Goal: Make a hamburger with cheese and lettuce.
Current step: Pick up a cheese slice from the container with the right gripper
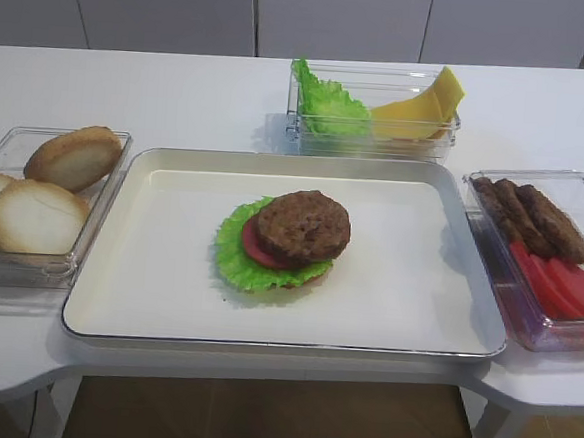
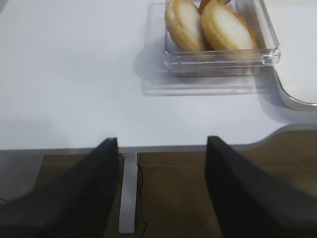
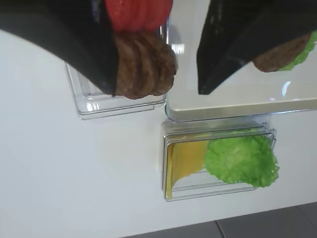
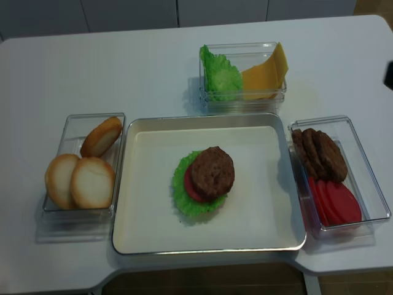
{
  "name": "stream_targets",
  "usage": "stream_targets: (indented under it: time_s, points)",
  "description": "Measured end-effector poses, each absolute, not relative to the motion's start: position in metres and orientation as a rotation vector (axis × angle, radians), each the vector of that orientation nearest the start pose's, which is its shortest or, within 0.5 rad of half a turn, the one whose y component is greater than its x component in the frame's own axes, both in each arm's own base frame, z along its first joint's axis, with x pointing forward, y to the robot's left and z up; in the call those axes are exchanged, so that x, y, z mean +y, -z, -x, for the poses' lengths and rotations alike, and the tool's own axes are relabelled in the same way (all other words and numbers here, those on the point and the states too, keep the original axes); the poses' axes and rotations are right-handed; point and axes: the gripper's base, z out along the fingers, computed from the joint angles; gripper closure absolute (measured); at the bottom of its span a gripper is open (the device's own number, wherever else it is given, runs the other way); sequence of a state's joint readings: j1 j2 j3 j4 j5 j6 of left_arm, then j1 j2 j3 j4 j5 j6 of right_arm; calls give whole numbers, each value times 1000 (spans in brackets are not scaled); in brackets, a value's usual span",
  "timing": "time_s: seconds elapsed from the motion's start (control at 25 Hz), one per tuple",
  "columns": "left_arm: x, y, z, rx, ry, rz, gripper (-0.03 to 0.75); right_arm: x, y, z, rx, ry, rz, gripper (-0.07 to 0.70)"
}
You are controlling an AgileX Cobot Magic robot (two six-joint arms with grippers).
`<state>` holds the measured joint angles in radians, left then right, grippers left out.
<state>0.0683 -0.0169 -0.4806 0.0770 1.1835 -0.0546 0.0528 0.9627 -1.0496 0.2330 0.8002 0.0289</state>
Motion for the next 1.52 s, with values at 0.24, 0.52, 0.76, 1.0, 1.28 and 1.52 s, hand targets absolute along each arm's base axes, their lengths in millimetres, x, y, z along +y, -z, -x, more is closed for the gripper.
stream_targets:
  time_s: [0.24, 0.52, 0.76, 1.0, 1.28, 1.52]
  points:
    - [6, -262, 11, 2164, -102, 142, 300, 29, -373, -267, 2321, -315, -64, 225]
    - [6, -262, 11, 2164, -102, 142, 300, 36, -350, -351, 2396, -347, -63, 225]
    - [6, -262, 11, 2164, -102, 142, 300, 44, -328, -404, 2435, -411, -32, 225]
    - [6, -262, 11, 2164, -102, 142, 300, 50, -301, -449, 2483, -454, -26, 225]
    - [6, -262, 11, 2164, -102, 142, 300, 55, -271, -477, 2528, -508, 6, 226]
    - [6, -262, 11, 2164, -102, 142, 300, 56, -255, -483, 2559, -523, -2, 295]
